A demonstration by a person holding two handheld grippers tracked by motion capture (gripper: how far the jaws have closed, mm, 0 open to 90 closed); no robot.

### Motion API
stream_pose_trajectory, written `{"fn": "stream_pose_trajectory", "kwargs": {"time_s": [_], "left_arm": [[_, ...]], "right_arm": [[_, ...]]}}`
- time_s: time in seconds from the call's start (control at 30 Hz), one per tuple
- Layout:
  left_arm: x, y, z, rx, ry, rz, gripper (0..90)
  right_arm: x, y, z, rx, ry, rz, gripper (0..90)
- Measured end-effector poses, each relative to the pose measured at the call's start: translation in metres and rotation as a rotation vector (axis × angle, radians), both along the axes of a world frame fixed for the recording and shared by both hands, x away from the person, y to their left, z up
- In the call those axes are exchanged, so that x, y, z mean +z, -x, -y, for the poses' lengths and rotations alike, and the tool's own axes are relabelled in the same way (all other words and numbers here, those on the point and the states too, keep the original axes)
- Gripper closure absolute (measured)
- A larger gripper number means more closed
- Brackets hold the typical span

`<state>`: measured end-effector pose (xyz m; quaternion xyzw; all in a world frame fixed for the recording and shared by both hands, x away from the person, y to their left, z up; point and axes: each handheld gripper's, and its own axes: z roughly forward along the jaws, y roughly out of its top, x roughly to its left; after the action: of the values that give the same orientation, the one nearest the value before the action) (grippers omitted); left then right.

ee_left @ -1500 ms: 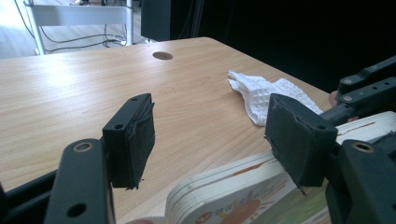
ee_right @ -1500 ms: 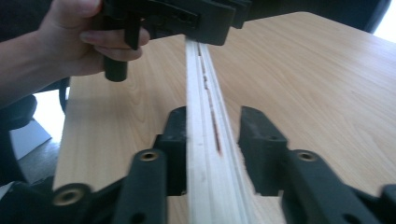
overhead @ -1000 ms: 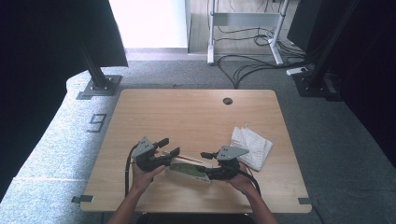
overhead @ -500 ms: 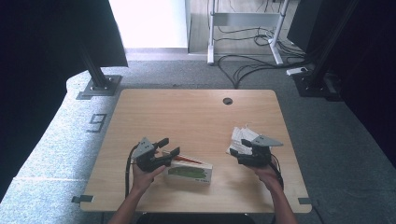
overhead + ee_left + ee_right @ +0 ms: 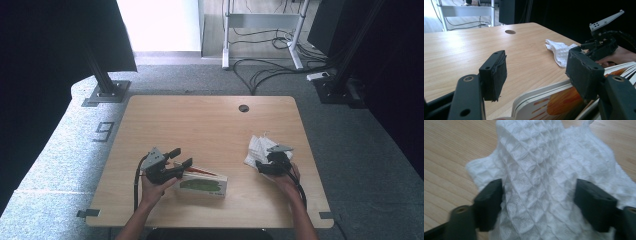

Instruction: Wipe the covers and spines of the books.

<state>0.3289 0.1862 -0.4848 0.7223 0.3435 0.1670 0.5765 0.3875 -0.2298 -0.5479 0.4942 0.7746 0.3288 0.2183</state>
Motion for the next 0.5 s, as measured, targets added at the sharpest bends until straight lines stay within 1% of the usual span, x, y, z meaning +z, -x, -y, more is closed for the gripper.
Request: {"fn": "stream_pose_trajectory", "kwargs": {"time_s": [0.07, 0.1, 0.13, 0.2, 0.27, 0.3, 0.33, 0.37, 0.43, 0.5], "left_arm": [[0.0, 0.0, 0.0, 0.002, 0.0, 0.0, 33.2], [0.0, 0.0, 0.0, 0.002, 0.0, 0.0, 33.3], [0.0, 0.0, 0.0, 0.001, 0.0, 0.0, 33.2], [0.0, 0.0, 0.0, 0.0, 0.001, -0.001, 33.2], [0.0, 0.0, 0.0, 0.001, 0.002, 0.0, 33.3], [0.0, 0.0, 0.0, 0.001, 0.004, -0.001, 33.2], [0.0, 0.0, 0.0, 0.001, 0.005, -0.001, 33.2], [0.0, 0.0, 0.0, 0.001, 0.004, -0.001, 33.3], [0.0, 0.0, 0.0, 0.001, 0.004, -0.001, 33.3], [0.0, 0.0, 0.0, 0.001, 0.004, 0.0, 33.3]], "right_arm": [[0.002, 0.002, 0.002, 0.001, 0.005, 0.011, 59.4], [0.002, 0.004, 0.002, 0.004, 0.009, 0.017, 67.7], [0.002, 0.005, 0.002, 0.009, 0.012, 0.021, 71.4], [0.002, 0.01, 0.002, 0.033, 0.01, 0.028, 75.1], [0.002, 0.016, 0.001, 0.067, -0.021, 0.031, 77.1], [0.003, 0.021, 0.0, 0.091, -0.039, 0.044, 77.4], [0.004, 0.026, -0.002, 0.109, -0.067, 0.059, 77.4], [0.006, 0.033, -0.003, 0.13, -0.105, 0.074, 77.5], [0.012, 0.049, -0.008, 0.174, -0.191, 0.101, 77.4], [0.019, 0.069, -0.015, 0.239, -0.286, 0.128, 77.3]]}}
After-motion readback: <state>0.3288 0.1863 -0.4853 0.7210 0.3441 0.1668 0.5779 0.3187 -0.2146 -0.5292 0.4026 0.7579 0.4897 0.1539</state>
